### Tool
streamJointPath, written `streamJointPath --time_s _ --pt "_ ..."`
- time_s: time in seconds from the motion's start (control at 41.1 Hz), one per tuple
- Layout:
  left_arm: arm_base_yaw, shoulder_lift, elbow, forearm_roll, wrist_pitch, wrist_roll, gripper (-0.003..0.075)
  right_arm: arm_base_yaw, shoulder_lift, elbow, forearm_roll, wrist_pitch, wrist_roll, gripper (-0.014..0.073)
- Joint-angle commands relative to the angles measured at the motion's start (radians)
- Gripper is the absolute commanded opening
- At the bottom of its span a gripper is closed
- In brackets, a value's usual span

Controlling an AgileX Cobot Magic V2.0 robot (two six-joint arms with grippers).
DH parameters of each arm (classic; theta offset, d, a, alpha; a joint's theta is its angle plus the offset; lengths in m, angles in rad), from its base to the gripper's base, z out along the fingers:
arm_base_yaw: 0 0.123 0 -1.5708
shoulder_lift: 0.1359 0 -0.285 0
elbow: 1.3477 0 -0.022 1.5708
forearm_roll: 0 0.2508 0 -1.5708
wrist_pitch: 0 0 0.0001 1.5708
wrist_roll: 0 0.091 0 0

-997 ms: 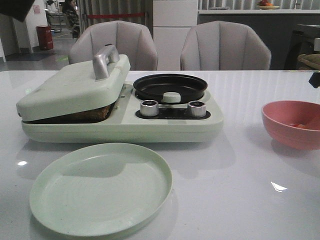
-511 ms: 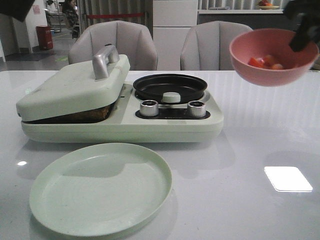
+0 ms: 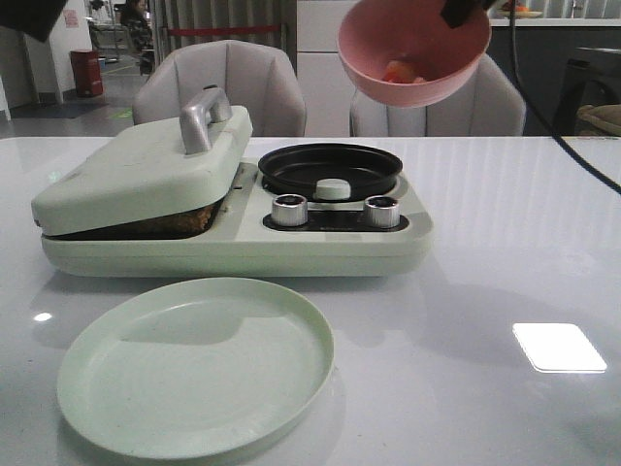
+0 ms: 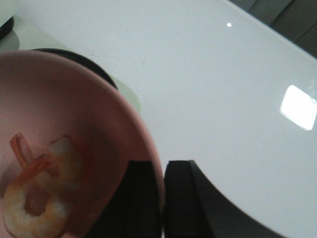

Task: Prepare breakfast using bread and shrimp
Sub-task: 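Grasp the pink shrimp bowl rim with the right gripper and lift it, then tilt the pink bowl over the frying pan to pour the shrimp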

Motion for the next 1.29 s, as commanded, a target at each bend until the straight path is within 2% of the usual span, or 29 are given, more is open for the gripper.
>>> streamJointPath --time_s 0.0,0.268,0.486,0.657,0.778,0.949,1.265 --pt "-0.006 -0.004 -0.029 -0.028 -0.066 -0.002 0.0099 0.032 -0.008 -0.089 -0.135 -0.089 0.063 0.0061" --pt "-0.006 -0.004 -0.029 -0.028 -0.07 -0.002 0.0099 0.135 0.114 -0.247 -0.478 -0.076 0.201 0.0061" --pt "-0.006 -0.004 -0.029 -0.028 -0.07 -0.002 0.0099 0.225 0.218 -0.353 -0.868 -0.032 0.32 0.0061" --pt "-0.006 -0.004 -0.029 -0.028 -0.07 -0.002 0.0099 0.284 0.291 -0.396 -1.158 0.041 0.365 0.0061" --pt "-0.006 -0.004 -0.029 -0.028 -0.07 -0.002 0.0099 0.318 0.324 -0.396 -1.315 0.095 0.387 0.0061" --pt "-0.006 -0.004 -0.029 -0.024 -0.072 -0.002 0.0099 0.366 0.355 -0.396 -1.464 0.205 0.394 0.0061" --pt "-0.006 -0.004 -0.029 -0.024 -0.072 -0.002 0.0099 0.401 0.356 -0.396 -1.571 0.265 0.394 0.0061"
